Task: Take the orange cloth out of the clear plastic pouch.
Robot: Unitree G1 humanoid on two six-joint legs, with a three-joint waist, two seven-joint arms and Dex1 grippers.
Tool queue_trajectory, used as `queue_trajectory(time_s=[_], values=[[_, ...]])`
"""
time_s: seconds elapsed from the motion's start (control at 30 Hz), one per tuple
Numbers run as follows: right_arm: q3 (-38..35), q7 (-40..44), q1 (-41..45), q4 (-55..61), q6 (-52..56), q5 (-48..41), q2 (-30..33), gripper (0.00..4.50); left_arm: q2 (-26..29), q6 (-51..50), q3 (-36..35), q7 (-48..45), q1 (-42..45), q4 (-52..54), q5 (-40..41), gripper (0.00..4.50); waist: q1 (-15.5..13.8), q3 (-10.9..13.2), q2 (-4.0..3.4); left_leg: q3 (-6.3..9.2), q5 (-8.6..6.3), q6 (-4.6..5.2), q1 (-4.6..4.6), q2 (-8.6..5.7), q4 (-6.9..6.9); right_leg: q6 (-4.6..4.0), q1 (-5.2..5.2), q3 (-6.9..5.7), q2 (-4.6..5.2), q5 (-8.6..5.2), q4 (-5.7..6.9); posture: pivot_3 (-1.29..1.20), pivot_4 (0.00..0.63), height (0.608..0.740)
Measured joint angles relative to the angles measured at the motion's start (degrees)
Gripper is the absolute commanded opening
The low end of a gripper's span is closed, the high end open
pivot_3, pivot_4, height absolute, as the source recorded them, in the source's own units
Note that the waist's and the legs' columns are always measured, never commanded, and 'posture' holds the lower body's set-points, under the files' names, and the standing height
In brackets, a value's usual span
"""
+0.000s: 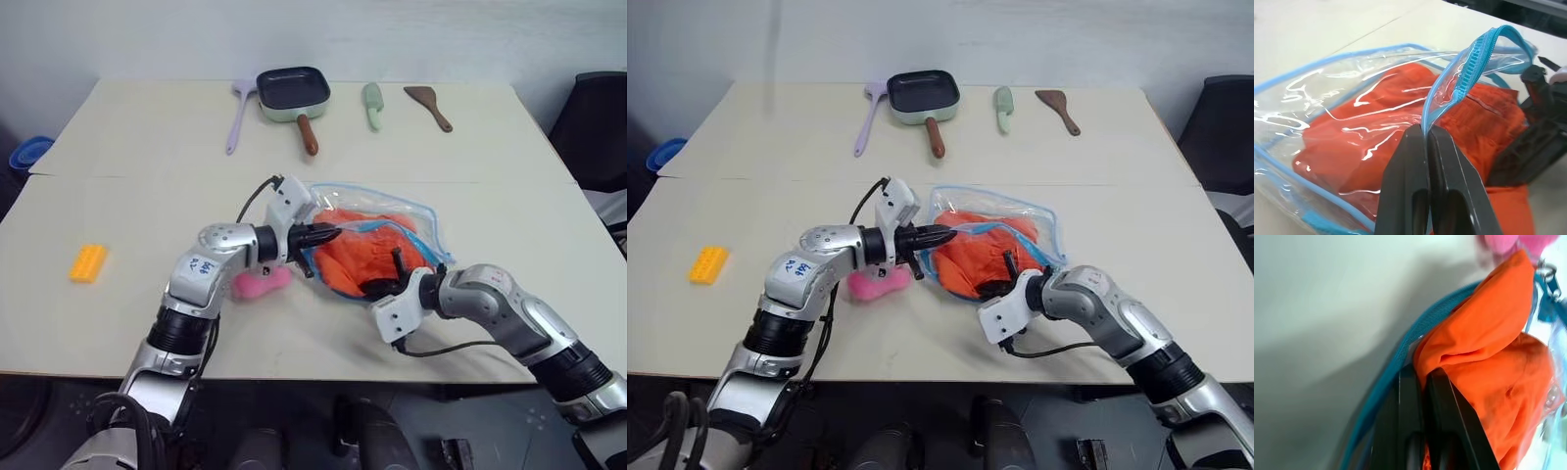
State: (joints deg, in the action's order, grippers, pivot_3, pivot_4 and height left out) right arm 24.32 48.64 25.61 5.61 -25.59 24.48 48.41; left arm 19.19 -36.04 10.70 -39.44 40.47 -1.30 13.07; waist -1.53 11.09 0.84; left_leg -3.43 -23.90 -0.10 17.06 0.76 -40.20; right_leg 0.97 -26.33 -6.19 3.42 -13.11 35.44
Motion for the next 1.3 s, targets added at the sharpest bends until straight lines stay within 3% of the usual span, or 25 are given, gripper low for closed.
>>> queue_trajectory(time_s=[0.2, 0.37, 0.6, 0.67, 0.83, 1.0, 1.17, 1.3], values=[[-3.4, 4.8, -11.4, 8.3, -9.9, -10.0, 12.9, 0.04, 3.8, 10.8, 2.8, 2.9, 0.6, -9.1, -8.8, 0.0, 0.1, 0.0, 0.0, 0.02, 0.01, -0.03, -0.01, 0.03, 0.03, 0.0, 0.02, -0.03, -0.02, 0.0, -0.26, 0.0, 0.15, 0.74], [-9.1, 6.0, -20.2, 9.6, -13.6, -13.3, 21.0, 0.04, 4.2, 15.6, 1.6, 6.2, 3.8, -16.4, -11.6, 0.0, 0.1, 0.0, 0.03, -0.09, 0.01, -0.03, 0.01, 0.03, 0.12, 0.01, 0.17, 0.04, -0.02, 0.01, -0.25, 0.0, 0.15, 0.74], [-18.9, -1.7, -24.6, -6.7, -15.3, -12.0, 23.2, 0.04, 9.6, 17.9, -0.8, 2.7, 3.8, -17.2, -11.9, 0.0, 0.1, 0.0, 0.04, -0.13, 0.02, -0.02, -0.1, 0.05, 0.11, 0.04, 0.38, 0.05, 0.0, 0.04, -0.36, 0.0, 0.15, 0.74], [-22.2, -4.2, -24.8, -13.7, -11.2, -12.6, 22.8, 0.04, 11.2, 17.6, -1.6, -0.4, 1.7, -14.2, -10.5, 0.0, 0.0, 0.0, 0.03, -0.11, 0.02, -0.01, -0.08, 0.06, 0.12, 0.04, 0.39, 0.02, 0.02, 0.04, -0.4, 0.0, 0.15, 0.74], [-32.5, -9.4, -26.1, -20.6, 11.8, -21.6, 12.1, 0.04, 14.1, 15.9, -1.0, -9.5, -5.9, -2.7, -6.6, 0.0, 0.0, 0.0, -0.01, -0.13, 0.04, -0.05, 0.02, 0.19, 0.13, 0.02, 0.29, -0.11, 0.01, 0.03, -0.45, 0.0, 0.15, 0.74], [-36.8, -10.9, -28.7, -9.5, 27.8, -30.6, 2.5, 0.04, 15.7, 14.9, 0.1, -15.4, -10.1, 6.1, -4.1, 0.0, 0.3, 0.0, -0.18, -0.16, 0.05, -0.11, -0.09, 0.21, 0.14, 0.01, 0.4, 0.01, -0.02, 0.02, -0.35, 0.0, 0.15, 0.74], [-35.4, -12.7, -28.2, 0.4, 35.9, -31.7, -2.4, 0.04, 15.1, 13.4, 1.0, -15.7, -10.3, 7.8, -4.1, 0.0, 0.4, 0.0, -0.3, -0.16, 0.06, -0.12, -0.06, 0.17, 0.15, 0.01, 0.36, 0.05, -0.02, 0.02, -0.31, 0.0, 0.15, 0.74], [-35.4, -12.2, -28.3, 6.0, 41.4, -32.5, -2.4, 1.05, 14.6, 11.5, 0.7, -15.7, -9.2, 7.2, -3.6, 0.95, 0.2, 0.0, -0.31, -0.14, 0.06, -0.1, -0.01, 0.17, 0.16, 0.0, 0.34, 0.01, -0.03, 0.02, -0.35, 0.0, 0.15, 0.74]])
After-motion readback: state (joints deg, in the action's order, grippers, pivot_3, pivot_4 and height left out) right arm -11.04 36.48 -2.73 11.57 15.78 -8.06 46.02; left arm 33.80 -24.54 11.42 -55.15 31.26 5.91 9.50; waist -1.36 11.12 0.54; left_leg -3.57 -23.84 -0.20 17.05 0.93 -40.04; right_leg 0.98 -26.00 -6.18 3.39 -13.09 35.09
